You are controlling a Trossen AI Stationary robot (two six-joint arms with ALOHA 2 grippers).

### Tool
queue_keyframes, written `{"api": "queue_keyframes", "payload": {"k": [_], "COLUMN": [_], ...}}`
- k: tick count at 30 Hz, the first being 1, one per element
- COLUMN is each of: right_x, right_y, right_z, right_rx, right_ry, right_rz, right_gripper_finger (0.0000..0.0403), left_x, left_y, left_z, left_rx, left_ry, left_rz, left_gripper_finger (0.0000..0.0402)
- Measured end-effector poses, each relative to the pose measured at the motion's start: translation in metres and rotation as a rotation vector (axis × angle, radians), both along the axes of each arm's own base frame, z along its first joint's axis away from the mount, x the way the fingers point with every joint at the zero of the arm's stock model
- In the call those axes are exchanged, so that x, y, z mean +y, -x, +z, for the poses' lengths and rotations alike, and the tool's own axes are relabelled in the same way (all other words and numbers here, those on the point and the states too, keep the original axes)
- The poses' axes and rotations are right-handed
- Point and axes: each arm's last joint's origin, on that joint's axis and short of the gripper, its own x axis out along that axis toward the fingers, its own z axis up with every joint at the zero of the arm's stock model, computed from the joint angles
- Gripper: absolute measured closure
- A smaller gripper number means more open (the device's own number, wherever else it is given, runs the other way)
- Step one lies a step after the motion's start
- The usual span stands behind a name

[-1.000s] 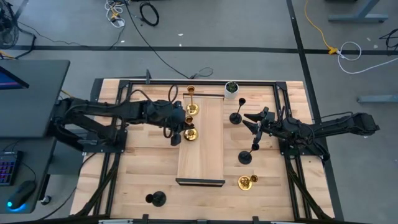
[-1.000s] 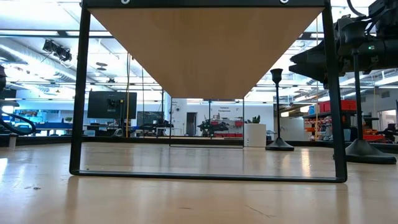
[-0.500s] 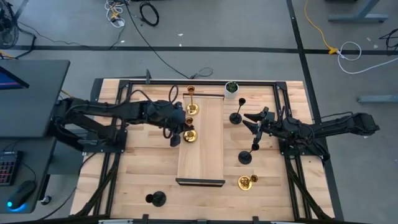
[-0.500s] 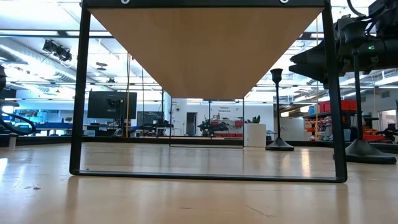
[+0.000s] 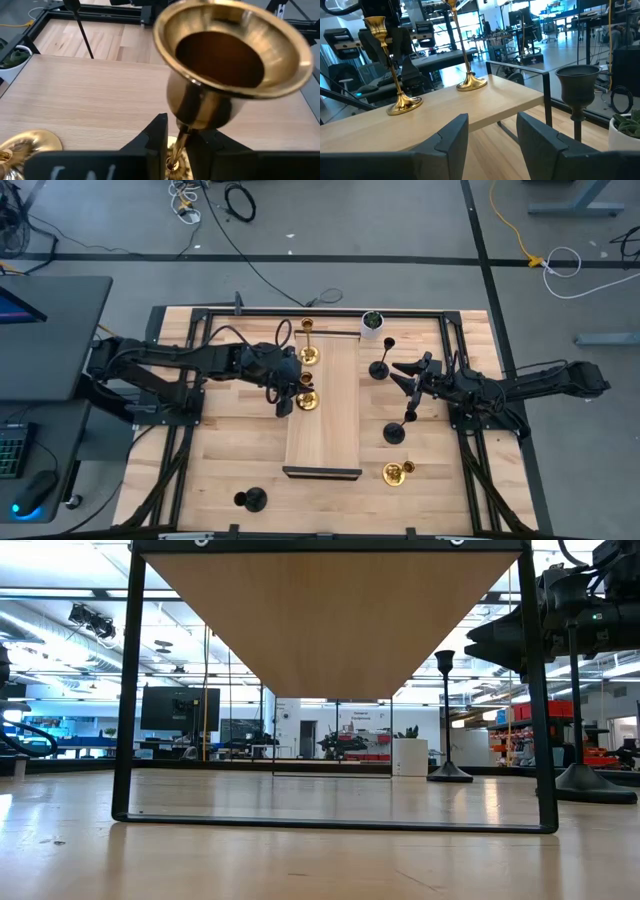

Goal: Pick & Place candle stick holders
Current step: Put the left gold candle holder on the shelf, then put the top black candle holder on the shelf

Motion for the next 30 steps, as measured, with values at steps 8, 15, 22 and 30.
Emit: {"api": "queue_keyframes", "payload": {"k": [8, 15, 22, 30], "right_x": [0.0, 0.0, 0.0, 0.0], "right_y": [0.0, 0.0, 0.0, 0.0], "right_z": [0.0, 0.0, 0.0, 0.0], "right_rx": [0.0, 0.0, 0.001, 0.002], "right_ry": [0.0, 0.0, 0.0, 0.0], "right_rz": [0.0, 0.0, 0.0, 0.0], "right_gripper_finger": [0.0234, 0.0234, 0.0234, 0.0234], "left_x": [-0.005, -0.007, -0.006, -0.005], "left_y": [0.0, 0.0, 0.01, 0.034], "left_z": [0.0, 0.0, 0.0, 0.012], "left_rx": [0.0, 0.001, 0.061, 0.1], "left_ry": [-0.001, -0.003, -0.04, -0.042], "left_rz": [-0.015, -0.022, -0.014, -0.007], "left_gripper_finger": [0.0299, 0.0238, 0.0206, 0.0204]}}
